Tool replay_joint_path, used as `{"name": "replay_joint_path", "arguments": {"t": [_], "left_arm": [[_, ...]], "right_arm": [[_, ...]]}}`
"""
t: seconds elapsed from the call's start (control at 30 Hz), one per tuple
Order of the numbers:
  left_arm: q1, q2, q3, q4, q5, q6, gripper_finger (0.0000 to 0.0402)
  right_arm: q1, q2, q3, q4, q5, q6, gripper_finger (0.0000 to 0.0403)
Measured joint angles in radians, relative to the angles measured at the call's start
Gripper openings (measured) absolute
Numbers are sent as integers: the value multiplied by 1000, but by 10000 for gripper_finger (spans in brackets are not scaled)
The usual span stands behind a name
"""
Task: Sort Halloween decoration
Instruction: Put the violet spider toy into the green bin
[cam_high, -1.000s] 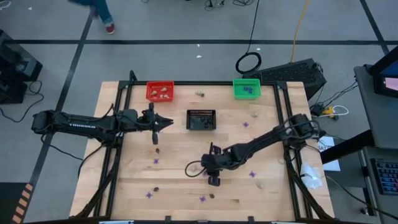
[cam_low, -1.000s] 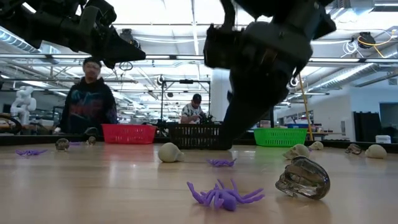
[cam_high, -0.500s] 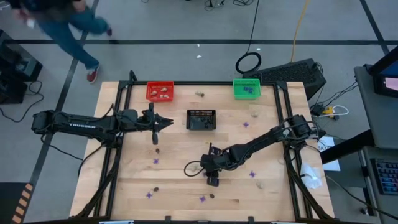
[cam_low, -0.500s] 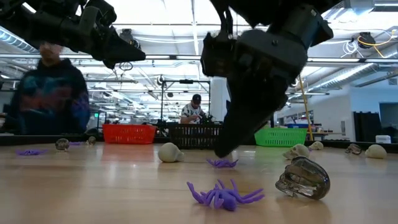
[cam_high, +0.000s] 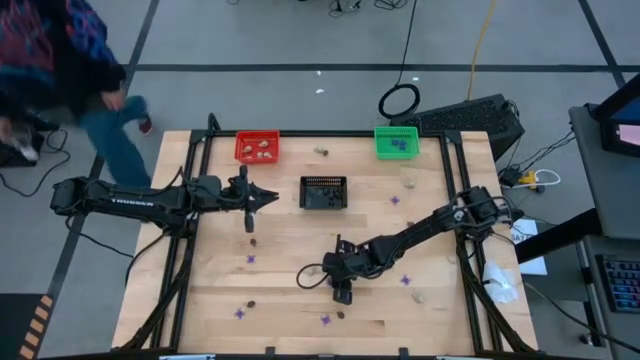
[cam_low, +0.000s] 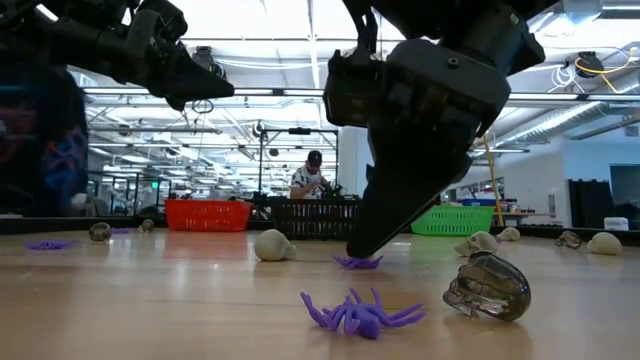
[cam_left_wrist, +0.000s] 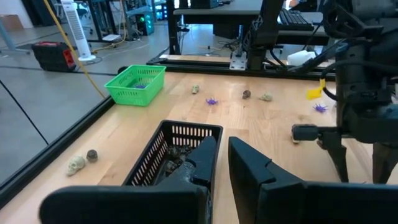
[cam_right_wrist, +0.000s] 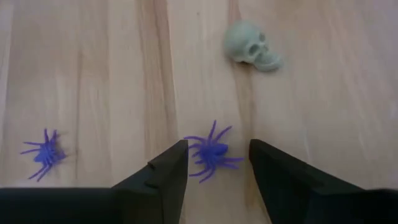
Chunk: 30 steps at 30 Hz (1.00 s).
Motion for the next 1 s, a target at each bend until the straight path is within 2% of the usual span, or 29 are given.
{"name": "replay_joint_path", "arguments": {"t": [0.2, 0.47, 0.77, 1.0], "left_arm": [[0, 0, 0, -5, 0, 0, 35], [0, 0, 0, -6, 0, 0, 35], [0, 0, 0, -7, 0, 0, 35], [0, 0, 0, -10, 0, 0, 35]], "right_arm": [[-5, 14, 2, -5, 25, -4, 169], [-18, 17, 2, -61, 26, -14, 145], [-24, 15, 24, -79, 25, -61, 144], [-4, 20, 120, -245, 26, -125, 166]]}}
